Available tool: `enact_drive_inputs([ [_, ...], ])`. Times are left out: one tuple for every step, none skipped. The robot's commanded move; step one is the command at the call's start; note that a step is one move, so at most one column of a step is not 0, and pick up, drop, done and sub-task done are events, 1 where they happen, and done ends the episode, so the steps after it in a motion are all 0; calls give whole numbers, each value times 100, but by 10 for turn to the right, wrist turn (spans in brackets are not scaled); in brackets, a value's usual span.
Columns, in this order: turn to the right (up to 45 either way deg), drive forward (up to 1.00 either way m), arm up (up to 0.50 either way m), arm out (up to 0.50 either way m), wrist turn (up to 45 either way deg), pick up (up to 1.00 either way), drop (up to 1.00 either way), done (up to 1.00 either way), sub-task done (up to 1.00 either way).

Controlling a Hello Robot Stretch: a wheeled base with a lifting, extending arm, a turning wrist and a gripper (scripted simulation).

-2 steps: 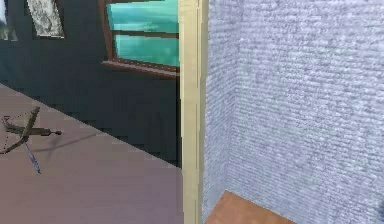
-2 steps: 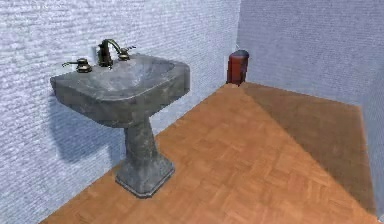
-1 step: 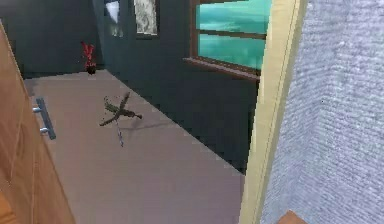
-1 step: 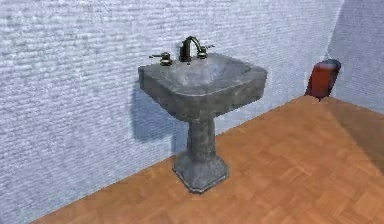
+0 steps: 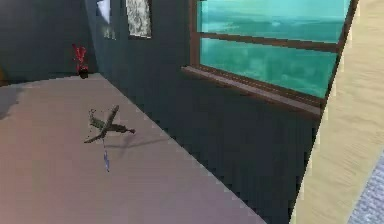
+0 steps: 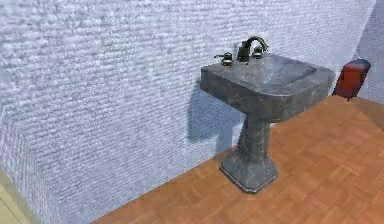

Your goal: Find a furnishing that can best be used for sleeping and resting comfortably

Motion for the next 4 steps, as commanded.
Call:
enact_drive_inputs([
  [-330, 0, 0, 0, 0, 0, 0, 0, 0],
  [0, 100, 0, 0, 0, 0, 0, 0, 0],
  [-30, 0, 0, 0, 0, 0, 0, 0, 0],
  [450, 0, 0, 0, 0, 0, 0, 0, 0],
])
